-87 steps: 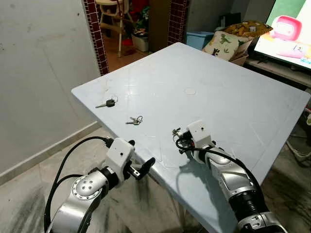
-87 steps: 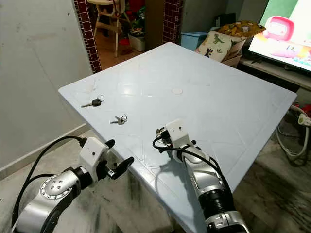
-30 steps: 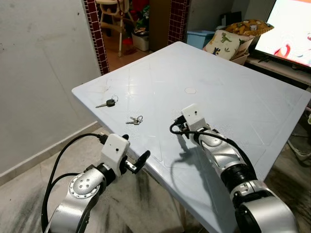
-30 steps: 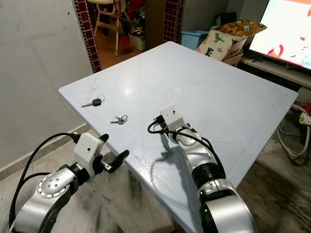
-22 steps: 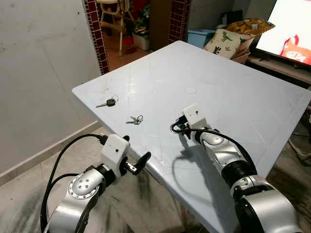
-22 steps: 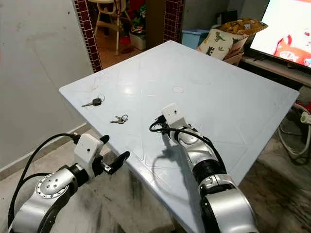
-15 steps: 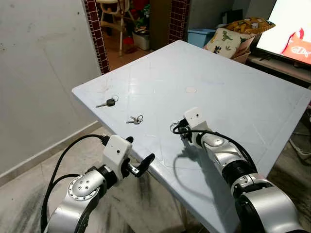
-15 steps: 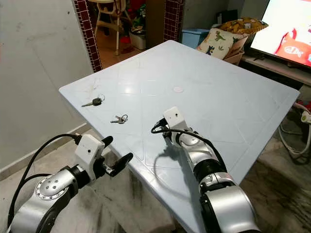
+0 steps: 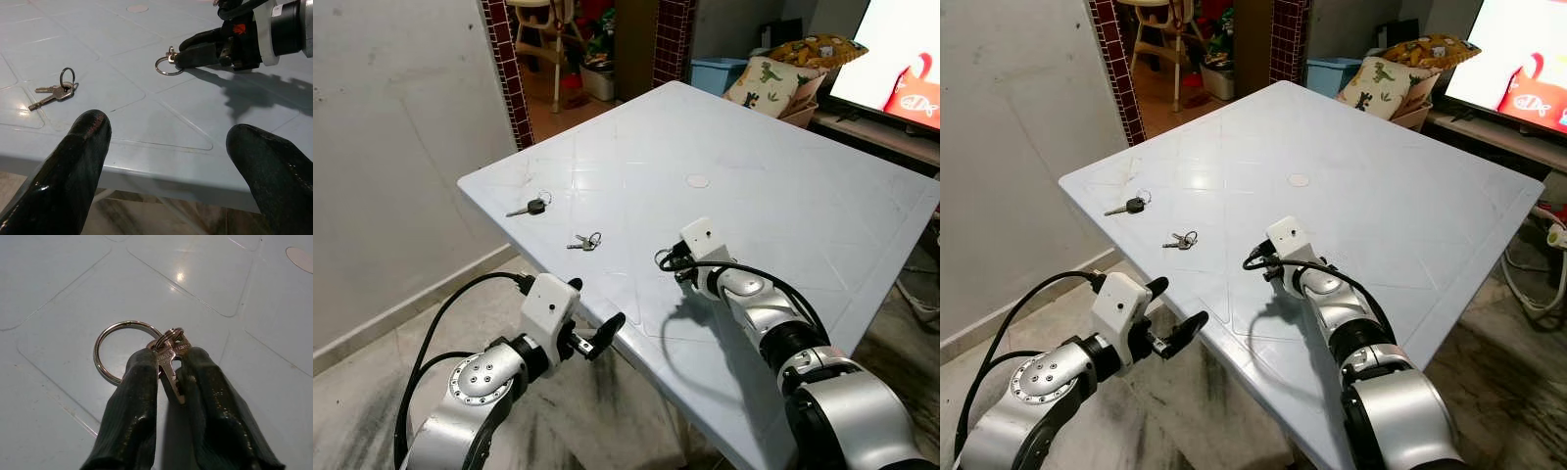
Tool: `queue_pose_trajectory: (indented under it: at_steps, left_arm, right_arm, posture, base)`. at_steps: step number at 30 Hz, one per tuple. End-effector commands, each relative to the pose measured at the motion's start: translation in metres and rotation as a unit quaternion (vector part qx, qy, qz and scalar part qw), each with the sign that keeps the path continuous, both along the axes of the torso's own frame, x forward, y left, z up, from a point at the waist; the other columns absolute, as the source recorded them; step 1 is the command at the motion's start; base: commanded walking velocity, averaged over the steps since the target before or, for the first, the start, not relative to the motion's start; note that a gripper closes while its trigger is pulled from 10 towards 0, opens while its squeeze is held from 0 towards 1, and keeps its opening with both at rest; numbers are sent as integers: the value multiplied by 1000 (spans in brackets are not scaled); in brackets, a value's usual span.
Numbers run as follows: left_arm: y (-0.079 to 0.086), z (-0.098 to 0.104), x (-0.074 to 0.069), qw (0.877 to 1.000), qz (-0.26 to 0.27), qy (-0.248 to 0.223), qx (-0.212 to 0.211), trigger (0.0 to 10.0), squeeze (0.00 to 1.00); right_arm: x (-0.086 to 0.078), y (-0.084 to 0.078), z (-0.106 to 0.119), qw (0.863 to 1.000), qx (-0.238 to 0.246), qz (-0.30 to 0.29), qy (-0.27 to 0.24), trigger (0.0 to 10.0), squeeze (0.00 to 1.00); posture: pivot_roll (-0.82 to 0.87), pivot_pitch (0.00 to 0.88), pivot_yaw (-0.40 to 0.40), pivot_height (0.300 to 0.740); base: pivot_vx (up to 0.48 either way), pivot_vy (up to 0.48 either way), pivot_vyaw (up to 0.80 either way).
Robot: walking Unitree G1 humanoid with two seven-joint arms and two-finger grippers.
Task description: Hang keys on a hook
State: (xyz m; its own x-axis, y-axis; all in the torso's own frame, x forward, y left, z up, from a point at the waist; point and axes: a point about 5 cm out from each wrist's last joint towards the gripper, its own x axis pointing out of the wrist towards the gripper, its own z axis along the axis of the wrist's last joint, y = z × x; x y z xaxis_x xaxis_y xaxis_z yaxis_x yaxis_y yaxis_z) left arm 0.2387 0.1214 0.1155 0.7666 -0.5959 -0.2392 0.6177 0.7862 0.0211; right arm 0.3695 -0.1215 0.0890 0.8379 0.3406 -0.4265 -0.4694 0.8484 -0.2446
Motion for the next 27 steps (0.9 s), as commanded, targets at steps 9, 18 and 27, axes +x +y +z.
queue_pose_trajectory:
  at_steps: [9,18,27]
  left_arm:
    - [2,2,0,1000,1,-6,9,10000,0]
    - [1,3,2,1000,-2,-7,8,10000,0]
    - [2,4,5,1000,-1,-10,11,10000,0]
  right_arm:
    - [-6,-6,-10,1000,5,3,16,0,0]
    - [-8,-12,-13,1000,17,-10,12,0,0]
    - [-7,-15,-10,999,34,-30,1,0,0]
  posture:
    - [103,28,6,740]
    - [99,18,8,740]
    - [105,5,11,740]
  base:
    - [0,0,0]
    - [0,0,0]
    - [0,0,0]
